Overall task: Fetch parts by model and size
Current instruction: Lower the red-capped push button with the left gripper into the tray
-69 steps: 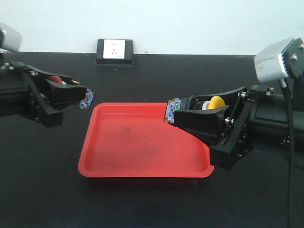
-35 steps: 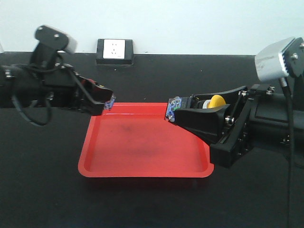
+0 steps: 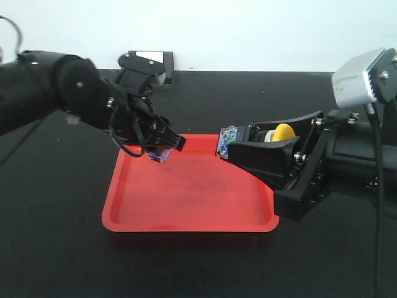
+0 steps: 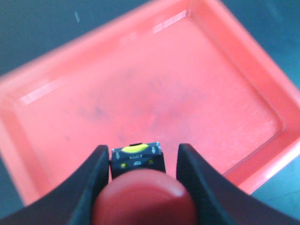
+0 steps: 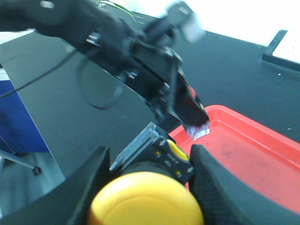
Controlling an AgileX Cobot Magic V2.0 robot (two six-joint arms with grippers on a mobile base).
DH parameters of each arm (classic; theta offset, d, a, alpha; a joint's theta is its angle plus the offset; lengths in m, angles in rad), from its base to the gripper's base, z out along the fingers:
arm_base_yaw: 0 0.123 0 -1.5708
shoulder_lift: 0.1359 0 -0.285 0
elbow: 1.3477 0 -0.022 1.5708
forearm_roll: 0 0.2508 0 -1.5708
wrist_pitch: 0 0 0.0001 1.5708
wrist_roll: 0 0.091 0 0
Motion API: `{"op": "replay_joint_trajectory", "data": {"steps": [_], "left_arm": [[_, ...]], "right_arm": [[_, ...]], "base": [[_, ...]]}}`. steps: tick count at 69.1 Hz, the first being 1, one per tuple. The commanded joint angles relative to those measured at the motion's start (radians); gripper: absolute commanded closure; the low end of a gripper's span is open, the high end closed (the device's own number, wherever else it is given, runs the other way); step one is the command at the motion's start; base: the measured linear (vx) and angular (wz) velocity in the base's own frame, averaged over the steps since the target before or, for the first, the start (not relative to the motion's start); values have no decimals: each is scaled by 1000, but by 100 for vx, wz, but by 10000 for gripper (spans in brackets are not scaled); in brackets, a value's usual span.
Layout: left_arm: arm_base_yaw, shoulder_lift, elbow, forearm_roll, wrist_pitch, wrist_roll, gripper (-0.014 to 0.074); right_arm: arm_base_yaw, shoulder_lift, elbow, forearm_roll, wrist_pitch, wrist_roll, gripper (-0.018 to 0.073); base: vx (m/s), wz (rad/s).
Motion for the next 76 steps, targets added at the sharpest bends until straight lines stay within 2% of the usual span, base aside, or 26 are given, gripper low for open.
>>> {"op": "replay_joint_trajectory", "data": {"steps": [1, 16, 35, 76], "left_arm": [[-5, 13, -66, 0, 5, -56, 603], [-5, 105, -71, -1, 25, -94, 603], [-5, 170, -71, 52, 6, -100, 603], [-5, 254, -71, 67, 8, -98, 603]], "right_arm": [[-3, -12, -27, 39, -33, -20, 564], [-3, -12, -27, 39, -33, -20, 564], [-3, -12, -27, 39, -33, -46, 564], [-3, -12, -27, 39, -33, -54, 564]], "base": [[0, 0], [0, 0], [0, 0], [0, 0]]}}
